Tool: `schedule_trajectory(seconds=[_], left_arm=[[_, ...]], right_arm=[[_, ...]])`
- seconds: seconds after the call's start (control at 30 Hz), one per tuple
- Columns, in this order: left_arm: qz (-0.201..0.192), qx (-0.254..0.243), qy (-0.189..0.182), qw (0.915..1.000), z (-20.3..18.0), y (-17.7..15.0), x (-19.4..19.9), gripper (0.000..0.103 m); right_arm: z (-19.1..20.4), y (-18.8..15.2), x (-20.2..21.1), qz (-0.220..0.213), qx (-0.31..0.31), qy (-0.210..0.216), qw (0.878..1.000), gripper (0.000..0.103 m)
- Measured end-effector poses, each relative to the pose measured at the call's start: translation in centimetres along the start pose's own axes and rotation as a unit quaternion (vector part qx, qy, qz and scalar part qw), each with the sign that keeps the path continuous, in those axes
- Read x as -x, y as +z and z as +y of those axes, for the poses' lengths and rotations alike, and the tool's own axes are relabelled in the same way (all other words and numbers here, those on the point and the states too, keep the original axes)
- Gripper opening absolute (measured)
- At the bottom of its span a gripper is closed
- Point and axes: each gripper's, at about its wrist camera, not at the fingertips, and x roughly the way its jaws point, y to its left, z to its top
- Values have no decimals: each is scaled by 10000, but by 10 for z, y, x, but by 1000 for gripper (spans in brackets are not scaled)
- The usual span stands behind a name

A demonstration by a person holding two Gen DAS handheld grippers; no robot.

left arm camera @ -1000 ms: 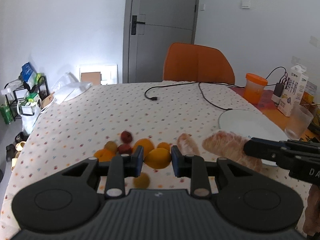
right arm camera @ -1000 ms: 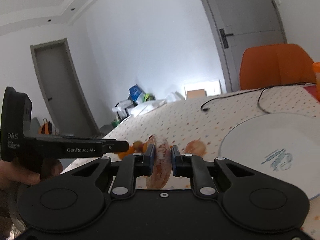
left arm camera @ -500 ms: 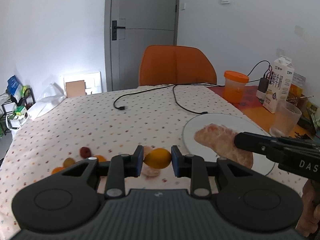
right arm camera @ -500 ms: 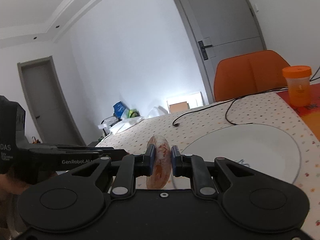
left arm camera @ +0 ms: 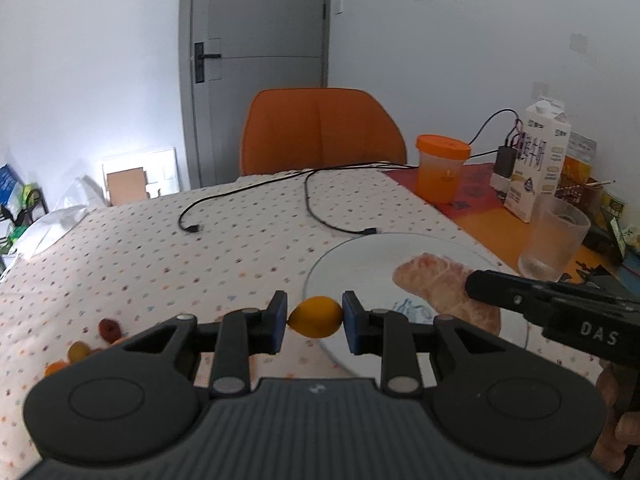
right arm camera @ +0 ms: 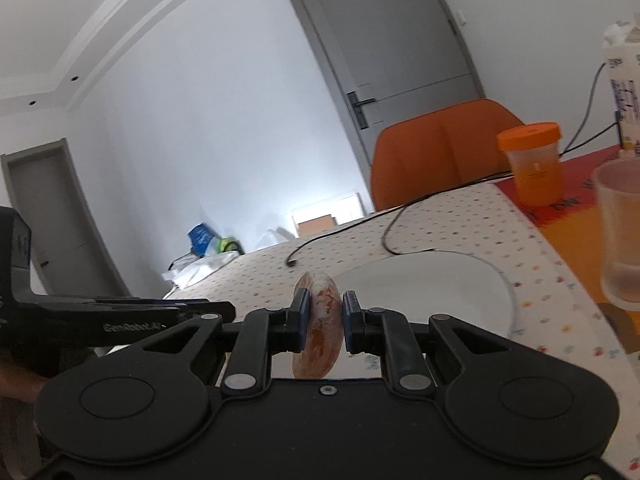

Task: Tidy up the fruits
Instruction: 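Carry both fruits over the white plate and open both tools to drop them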

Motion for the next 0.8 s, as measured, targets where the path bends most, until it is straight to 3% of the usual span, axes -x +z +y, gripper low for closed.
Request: schedule_trajectory(seconds=[0.4, 0.47, 0.53, 0.63, 0.8], left_arm=[[185, -75, -252, 9995, -20, 4, -32, 28], [220, -75, -295, 9993, -22, 2, -37, 28], [313, -62, -348, 9989, -22, 0, -44, 28], [370, -19, -299, 9989, -22, 0, -48, 29], [311, 69, -191, 9993, -16, 2, -41, 32]], right_arm=[[-27, 4, -5, 47, -129, -273, 9995, 16], [-29, 2, -6, 85, -133, -298, 9994, 6], [-31, 1, -8, 137, -135, -300, 9994, 6], [-31, -1, -11, 187, -137, -341, 9991, 15], [-28, -2, -11, 213, -128, -302, 9992, 16]])
